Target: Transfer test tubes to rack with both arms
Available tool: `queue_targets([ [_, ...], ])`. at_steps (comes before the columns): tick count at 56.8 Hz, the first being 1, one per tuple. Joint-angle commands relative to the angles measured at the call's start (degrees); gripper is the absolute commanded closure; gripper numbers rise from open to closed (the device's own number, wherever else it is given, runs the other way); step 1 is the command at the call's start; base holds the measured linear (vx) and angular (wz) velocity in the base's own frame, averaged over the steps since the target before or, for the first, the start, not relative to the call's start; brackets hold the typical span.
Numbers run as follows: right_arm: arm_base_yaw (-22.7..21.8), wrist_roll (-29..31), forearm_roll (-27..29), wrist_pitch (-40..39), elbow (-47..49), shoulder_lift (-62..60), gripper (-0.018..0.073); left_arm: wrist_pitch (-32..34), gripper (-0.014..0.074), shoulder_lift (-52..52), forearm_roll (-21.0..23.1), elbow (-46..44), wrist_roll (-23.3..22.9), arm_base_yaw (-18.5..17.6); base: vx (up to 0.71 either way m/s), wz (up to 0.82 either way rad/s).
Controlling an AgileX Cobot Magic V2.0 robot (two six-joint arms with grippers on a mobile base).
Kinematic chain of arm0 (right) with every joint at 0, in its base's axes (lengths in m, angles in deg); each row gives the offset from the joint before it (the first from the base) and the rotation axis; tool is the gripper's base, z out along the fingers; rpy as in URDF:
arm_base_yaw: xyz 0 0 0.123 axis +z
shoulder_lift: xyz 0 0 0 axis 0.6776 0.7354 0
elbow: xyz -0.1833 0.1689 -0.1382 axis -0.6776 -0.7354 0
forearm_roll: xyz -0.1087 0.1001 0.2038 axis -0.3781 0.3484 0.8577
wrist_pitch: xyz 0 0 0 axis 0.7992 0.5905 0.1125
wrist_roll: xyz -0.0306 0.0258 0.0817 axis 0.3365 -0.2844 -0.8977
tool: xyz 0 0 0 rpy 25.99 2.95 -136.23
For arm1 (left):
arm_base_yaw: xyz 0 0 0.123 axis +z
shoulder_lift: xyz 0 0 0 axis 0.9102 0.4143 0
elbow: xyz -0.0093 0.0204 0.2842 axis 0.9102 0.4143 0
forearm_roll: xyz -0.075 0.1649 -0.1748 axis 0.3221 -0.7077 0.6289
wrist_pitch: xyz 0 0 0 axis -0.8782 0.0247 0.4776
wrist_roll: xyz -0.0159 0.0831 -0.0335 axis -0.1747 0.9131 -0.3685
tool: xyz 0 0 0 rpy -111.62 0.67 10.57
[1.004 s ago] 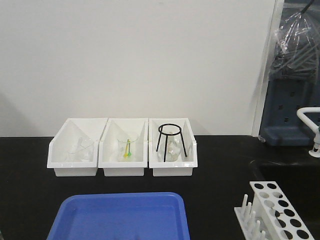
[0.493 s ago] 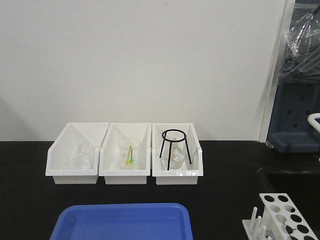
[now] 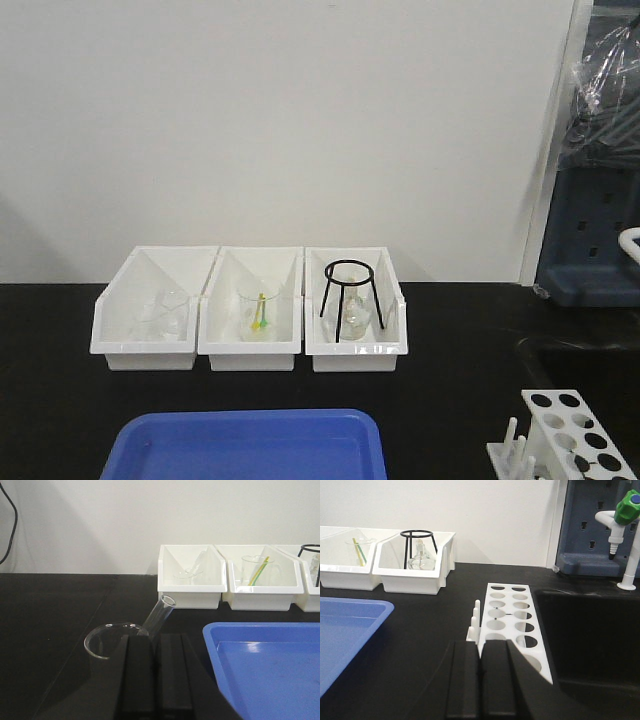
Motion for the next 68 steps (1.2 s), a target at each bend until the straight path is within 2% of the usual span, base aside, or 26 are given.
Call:
queue_targets([
  [1,-0.08,0.10,-0.24,-4.56,-0.76,-0.71,0.0568,4.47,0.0601,0.86,0.59,-1.52,-0.06,-0.17,0.02,0.00],
  [49,-0.13,0.10,-0.69,-5.71,-0.76,-0.71,0.0568,4.47,0.0601,0.86,0.59,-1.52,-0.06,-0.17,0.02,0.01],
  [68,-0.13,0.10,-0.41,-15.66,-0.76,-0.71,0.0568,7.60,0.0601,0.86,0.64,-1.52,-0.60,-0.18,0.00,0.00],
])
